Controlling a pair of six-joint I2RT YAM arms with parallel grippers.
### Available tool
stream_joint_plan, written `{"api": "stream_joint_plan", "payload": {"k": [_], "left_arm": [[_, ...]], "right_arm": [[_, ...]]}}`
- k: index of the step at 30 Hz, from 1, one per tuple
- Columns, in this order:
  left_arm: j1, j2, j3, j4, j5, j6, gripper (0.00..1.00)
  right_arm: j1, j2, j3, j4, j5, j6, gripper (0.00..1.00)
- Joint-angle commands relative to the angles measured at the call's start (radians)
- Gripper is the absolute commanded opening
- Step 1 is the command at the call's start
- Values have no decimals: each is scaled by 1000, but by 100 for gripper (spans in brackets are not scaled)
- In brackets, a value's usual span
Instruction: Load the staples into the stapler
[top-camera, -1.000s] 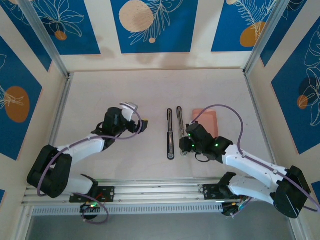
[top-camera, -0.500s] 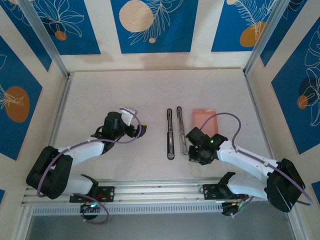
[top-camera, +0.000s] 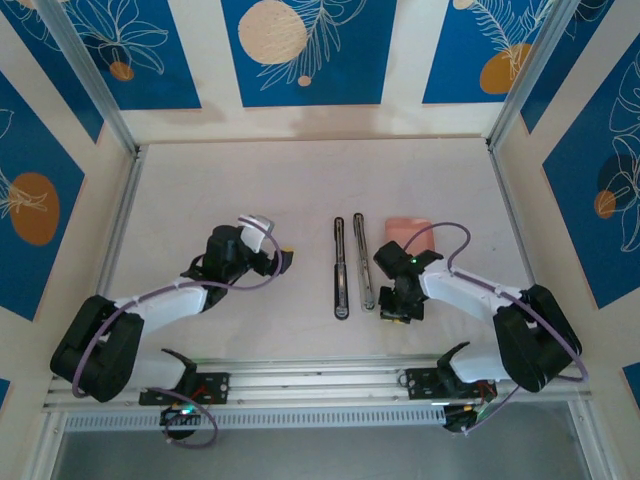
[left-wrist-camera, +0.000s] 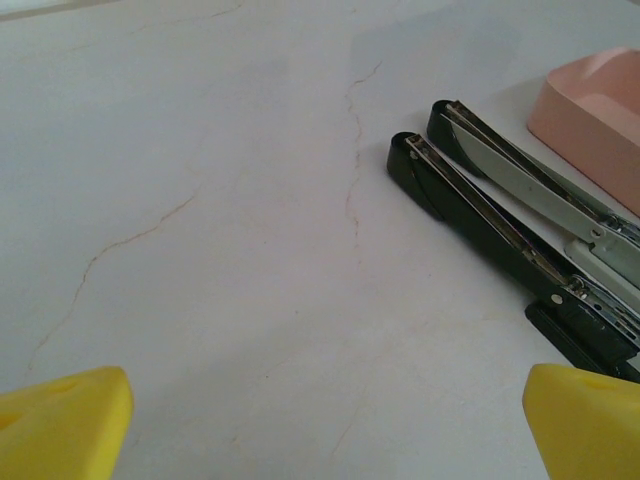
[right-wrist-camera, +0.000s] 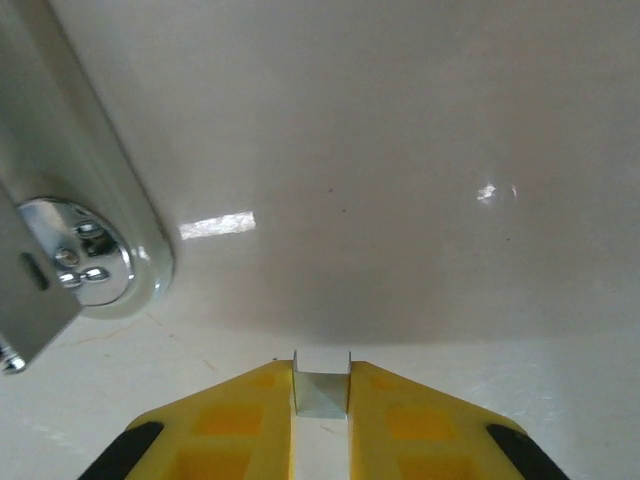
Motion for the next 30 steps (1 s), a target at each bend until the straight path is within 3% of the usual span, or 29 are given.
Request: {"api": "stream_joint_plan", "payload": {"k": [1,5,12,30], "left_arm": [[-12,-14,-15,27,14,20,100],[-12,-11,-22,37,13,23,100],[-12,-5,-28,57,14,9,100],[-12,-2,-28,56,23,2,100]], "right_arm": [[-5,32,27,-43,-21,-22,20],[-4,64,32,-41,-34,-27,22],[-10,86,57,-57,-35,-44,38],[-59,122,61,-66,-64,-38,31]]}}
